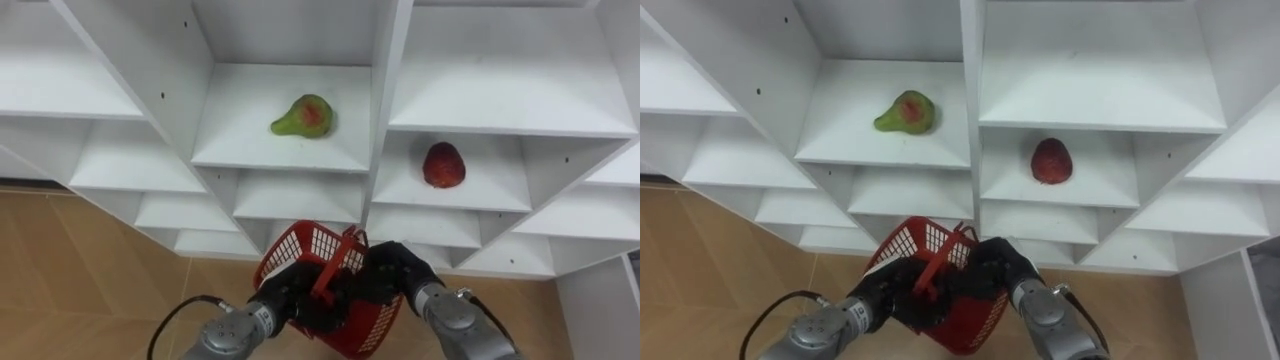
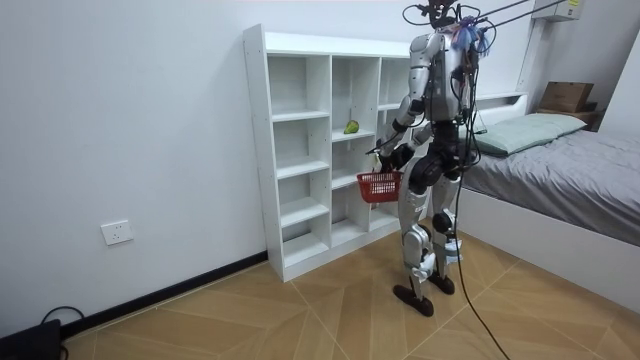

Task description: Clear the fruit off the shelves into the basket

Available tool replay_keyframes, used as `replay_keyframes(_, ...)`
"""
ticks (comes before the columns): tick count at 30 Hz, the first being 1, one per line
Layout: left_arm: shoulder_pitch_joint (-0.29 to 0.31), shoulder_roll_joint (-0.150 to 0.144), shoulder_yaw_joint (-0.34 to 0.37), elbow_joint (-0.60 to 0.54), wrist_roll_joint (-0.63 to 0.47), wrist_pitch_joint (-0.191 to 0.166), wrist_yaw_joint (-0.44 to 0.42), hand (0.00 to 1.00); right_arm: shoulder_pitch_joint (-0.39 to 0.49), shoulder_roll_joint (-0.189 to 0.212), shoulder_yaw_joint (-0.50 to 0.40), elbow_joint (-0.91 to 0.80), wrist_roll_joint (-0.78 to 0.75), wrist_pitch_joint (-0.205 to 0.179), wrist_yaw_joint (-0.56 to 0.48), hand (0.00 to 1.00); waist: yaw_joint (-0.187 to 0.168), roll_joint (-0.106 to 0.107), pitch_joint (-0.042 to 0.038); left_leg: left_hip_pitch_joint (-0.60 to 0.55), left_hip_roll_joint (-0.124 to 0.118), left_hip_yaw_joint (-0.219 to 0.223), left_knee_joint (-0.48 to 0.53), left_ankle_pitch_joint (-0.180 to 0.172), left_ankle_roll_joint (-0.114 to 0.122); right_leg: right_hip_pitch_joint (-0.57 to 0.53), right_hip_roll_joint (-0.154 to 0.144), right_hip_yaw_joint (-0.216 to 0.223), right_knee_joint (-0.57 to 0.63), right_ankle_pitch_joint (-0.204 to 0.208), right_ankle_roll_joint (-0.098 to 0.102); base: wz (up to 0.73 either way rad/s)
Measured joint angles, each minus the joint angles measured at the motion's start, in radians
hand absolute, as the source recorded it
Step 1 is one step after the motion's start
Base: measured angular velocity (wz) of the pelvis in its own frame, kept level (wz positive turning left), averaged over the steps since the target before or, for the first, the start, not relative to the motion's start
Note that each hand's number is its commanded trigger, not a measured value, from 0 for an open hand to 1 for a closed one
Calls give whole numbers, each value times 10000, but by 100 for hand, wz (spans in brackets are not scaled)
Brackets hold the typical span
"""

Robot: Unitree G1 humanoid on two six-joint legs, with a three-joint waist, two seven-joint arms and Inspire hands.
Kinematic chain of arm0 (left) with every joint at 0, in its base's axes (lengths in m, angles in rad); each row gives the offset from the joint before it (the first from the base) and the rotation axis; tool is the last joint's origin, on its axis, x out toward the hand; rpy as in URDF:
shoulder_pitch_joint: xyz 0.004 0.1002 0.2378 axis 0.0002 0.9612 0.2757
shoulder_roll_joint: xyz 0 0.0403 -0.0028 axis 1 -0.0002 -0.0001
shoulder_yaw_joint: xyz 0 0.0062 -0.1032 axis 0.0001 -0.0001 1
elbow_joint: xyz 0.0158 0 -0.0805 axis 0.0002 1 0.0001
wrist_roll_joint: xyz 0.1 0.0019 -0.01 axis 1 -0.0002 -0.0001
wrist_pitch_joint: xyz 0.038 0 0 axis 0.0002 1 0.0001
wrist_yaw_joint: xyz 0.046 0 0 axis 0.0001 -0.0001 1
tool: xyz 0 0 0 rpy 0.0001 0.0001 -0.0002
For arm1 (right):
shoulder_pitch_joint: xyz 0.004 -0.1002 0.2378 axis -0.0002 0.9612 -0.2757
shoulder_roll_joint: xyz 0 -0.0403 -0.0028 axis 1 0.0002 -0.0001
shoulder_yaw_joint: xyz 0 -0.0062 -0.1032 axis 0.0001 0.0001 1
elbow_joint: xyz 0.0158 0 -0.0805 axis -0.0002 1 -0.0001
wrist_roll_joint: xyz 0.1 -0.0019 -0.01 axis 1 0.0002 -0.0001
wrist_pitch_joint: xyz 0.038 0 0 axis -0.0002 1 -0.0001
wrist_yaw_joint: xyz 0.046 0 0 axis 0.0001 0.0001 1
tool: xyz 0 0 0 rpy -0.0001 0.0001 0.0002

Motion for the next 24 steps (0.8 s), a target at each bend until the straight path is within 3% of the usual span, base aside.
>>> replay_keyframes(19,-7,-61,-370,134,-1183,7,111,100,-19,-17,30,319,1344,3,-153,0,-58,4,-5,98,-13,2,0,37,2,82,-10,50,16,1,-1,0)
replay_keyframes(24,-8,-94,-385,127,-1980,188,106,100,-21,-15,27,315,1714,4,-125,0,-98,16,-14,98,-14,9,13,45,1,79,-7,64,43,3,-4,0)
